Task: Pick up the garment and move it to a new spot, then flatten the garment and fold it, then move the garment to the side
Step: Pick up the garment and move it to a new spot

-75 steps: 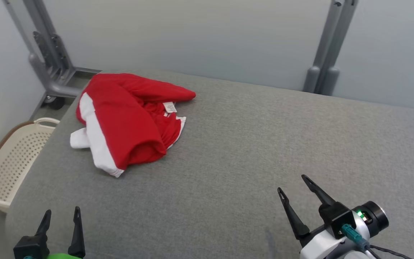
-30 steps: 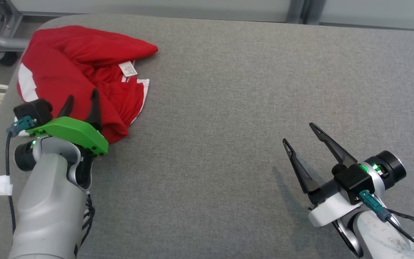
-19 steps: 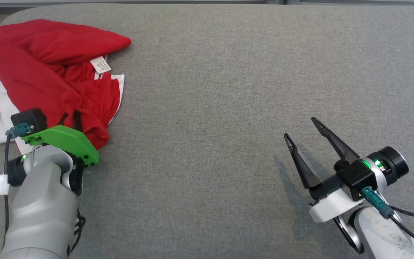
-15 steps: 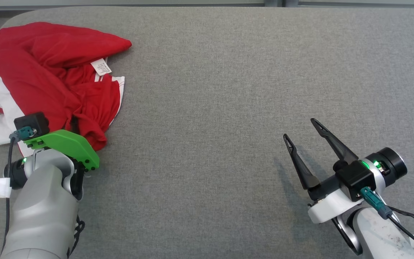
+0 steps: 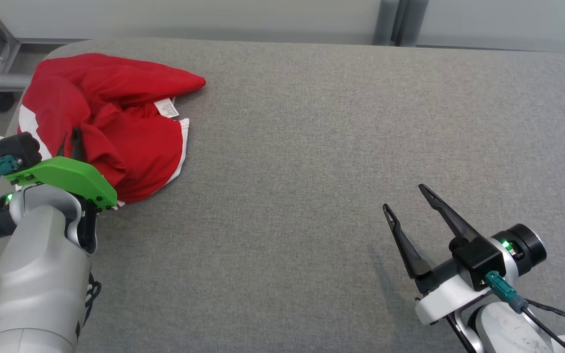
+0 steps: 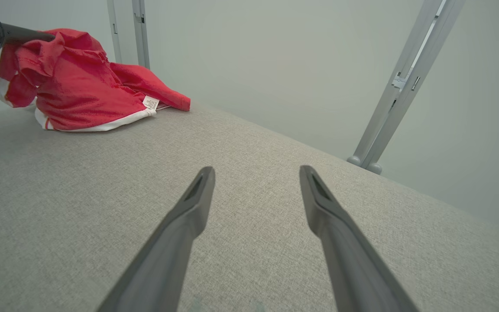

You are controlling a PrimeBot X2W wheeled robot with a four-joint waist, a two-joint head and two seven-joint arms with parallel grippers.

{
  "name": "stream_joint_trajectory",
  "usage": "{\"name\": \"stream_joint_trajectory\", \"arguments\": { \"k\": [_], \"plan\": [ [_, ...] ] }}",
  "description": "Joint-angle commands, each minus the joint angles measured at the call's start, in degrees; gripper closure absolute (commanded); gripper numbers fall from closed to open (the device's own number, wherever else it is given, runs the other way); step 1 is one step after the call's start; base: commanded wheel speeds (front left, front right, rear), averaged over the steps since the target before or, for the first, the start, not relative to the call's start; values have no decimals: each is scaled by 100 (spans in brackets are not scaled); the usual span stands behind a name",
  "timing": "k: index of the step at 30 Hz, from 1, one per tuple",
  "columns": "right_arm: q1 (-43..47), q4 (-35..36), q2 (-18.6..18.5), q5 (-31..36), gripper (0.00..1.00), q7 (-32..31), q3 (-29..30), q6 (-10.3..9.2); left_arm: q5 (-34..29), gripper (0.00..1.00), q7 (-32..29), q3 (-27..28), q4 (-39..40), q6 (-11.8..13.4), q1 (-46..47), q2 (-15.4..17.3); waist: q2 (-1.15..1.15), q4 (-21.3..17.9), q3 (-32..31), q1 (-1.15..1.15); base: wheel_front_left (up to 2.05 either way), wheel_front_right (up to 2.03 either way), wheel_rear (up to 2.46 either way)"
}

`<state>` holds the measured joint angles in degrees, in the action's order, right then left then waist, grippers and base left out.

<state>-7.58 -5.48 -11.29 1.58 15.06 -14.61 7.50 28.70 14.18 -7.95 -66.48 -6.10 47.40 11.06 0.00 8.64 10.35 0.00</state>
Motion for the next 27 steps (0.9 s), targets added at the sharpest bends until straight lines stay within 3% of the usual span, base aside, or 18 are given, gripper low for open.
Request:
{"name": "stream_joint_trajectory", "arguments": {
  "k": [1, 19, 27],
  "plan": [
    [63, -15, 17, -34, 0, 20, 5, -1, 19, 100, 28, -12, 71, -37, 52, 37, 0, 101, -127, 0, 0, 0, 0],
    [339, -45, 135, -142, 0, 20, 41, -1, 522, 100, -232, 202, 1009, -75, -623, 383, 0, -39, -455, 0, 0, 0, 0],
    [458, -78, 182, -157, 0, 20, 14, -1, 489, 100, -564, -229, 2722, -116, -781, 70, 0, -132, -697, 0, 0, 0, 0]
  ]
}}
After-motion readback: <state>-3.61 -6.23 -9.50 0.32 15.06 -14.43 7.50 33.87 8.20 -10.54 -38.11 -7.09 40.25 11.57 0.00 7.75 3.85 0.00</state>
